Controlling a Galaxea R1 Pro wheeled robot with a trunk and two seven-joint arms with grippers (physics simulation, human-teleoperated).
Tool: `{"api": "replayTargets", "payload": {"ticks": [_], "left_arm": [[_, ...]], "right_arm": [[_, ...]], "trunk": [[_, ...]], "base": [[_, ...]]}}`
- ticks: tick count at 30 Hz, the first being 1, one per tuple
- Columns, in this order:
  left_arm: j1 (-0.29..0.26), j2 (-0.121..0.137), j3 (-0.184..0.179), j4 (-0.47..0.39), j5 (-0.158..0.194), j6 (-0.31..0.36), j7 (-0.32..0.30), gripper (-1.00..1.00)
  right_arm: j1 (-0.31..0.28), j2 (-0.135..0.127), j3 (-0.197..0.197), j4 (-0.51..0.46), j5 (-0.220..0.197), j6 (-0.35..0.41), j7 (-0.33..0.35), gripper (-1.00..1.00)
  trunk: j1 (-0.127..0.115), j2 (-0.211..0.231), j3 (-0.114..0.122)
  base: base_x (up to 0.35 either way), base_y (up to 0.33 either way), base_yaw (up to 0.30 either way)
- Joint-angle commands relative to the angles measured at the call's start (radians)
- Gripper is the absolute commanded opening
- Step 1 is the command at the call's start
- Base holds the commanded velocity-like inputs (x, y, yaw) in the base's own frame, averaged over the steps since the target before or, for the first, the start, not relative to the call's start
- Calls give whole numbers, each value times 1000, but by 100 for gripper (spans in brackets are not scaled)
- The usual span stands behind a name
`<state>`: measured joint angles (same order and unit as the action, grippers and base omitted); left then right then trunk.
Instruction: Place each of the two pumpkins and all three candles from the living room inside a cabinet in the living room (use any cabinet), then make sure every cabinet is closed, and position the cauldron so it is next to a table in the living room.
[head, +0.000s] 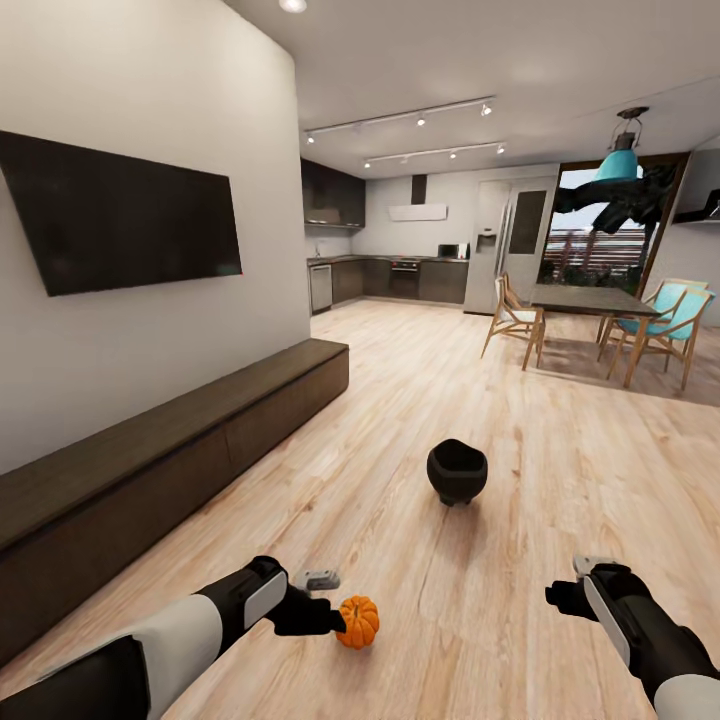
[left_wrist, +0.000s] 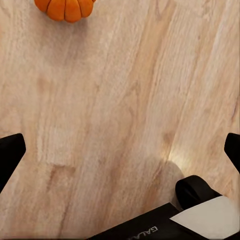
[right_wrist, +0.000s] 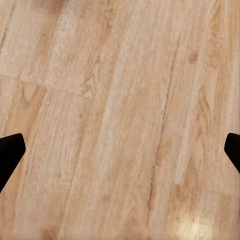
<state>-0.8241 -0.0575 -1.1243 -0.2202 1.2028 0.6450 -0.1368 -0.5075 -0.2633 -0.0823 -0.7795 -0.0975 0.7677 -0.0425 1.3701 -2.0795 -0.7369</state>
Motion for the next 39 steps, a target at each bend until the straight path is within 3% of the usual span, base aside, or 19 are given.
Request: {"api": "replayTargets", "payload": {"ticks": [1,8,18,21,22,26,32,39], "left_arm": [[-1,0,-3,1,-3,2,-6,100],[-1,-11,-4,3,-4,-3,-2,100],[-1,-17,-3,3,-3,-3,22,100],[-1,-30,-3,2,-2,-5,11,100],[-1,-42,-3,2,-2,-6,-41,100],[-1,-41,-7,4,-5,-9,-120,100],[-1,-41,-8,3,-12,-25,-165,100],[-1,-43,-15,2,-21,-31,-185,100]], "right_arm": [[0,0,-1,-1,-10,4,-5,100],[0,-1,-1,-1,-10,4,-4,100],[0,-3,-2,-1,-10,5,-4,100],[0,-5,-2,-1,-10,5,-4,100],[-1,-7,-2,-1,-10,6,-4,100],[0,-8,-2,-1,-10,6,-4,100],[-1,-9,-2,-1,-10,7,-4,100],[-2,-10,-3,-5,-10,7,-2,100]], "trunk": [[0,-1,-1],[0,-1,-1],[0,-1,-1],[0,-1,-1],[0,-1,-1],[0,-1,-1],[0,-1,-1],[4,-8,-4]], "base": [[0,0,0],[62,24,0],[308,83,0],[341,6,0],[342,1,0],[343,0,0],[309,0,0],[59,0,0]]}}
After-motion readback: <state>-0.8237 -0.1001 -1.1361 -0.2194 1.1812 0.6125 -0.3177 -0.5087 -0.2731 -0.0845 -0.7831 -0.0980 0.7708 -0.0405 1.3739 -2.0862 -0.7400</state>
